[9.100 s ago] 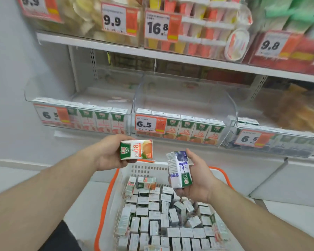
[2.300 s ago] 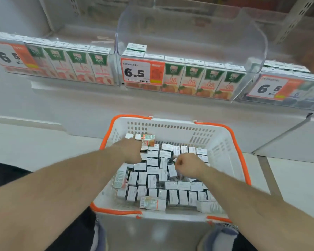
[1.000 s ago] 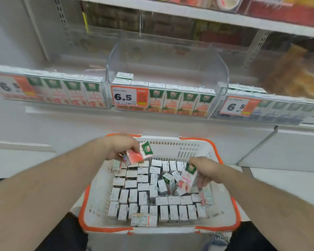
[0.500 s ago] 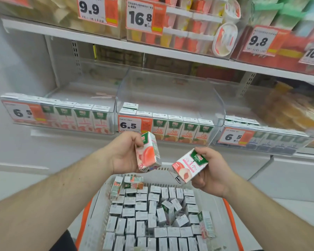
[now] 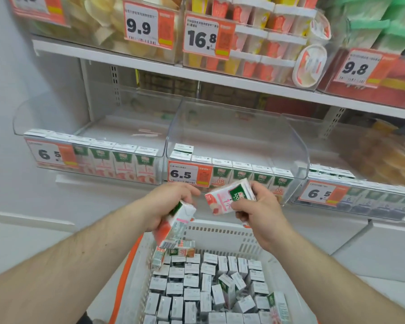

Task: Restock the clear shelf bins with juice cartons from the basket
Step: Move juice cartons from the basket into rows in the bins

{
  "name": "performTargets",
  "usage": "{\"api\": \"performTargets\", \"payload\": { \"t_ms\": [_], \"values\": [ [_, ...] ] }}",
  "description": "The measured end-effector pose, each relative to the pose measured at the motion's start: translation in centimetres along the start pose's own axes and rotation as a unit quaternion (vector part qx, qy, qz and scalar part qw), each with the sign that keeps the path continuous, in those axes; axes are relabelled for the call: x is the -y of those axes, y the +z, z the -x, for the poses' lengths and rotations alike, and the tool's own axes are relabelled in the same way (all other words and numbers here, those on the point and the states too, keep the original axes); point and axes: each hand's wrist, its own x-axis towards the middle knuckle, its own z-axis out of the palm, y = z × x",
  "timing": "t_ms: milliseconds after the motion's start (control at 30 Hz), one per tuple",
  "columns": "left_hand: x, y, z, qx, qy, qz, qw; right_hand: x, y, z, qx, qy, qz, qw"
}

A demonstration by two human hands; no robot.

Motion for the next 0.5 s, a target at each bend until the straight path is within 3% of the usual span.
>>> {"api": "performTargets", "payload": {
  "t_ms": [100, 233, 333, 500],
  "values": [
    [-0.5, -1.8, 1.0, -0.01, 0.058, -0.057, 0.997, 1.4, 2.2, 0.4, -0.012, -0.099, 0.091, 0.991],
    [-0.7, -5.7, 1.5, -0.056, 0.124, -0.018, 0.99, 3.8, 6.4, -0.1, 0.029, -0.198, 0.129, 0.971],
    [-0.7, -9.2, 1.5, -0.17, 0.148, 0.066, 0.972, 5.7, 10.2, -1.6, 0.071, -0.241, 0.165, 0.954],
    [-0.4, -15.5, 1.1, -0.405, 0.155, 0.152, 0.888, 9.3, 17.3, -5.1, 0.113, -0.333, 0.272, 0.896]
  ]
}}
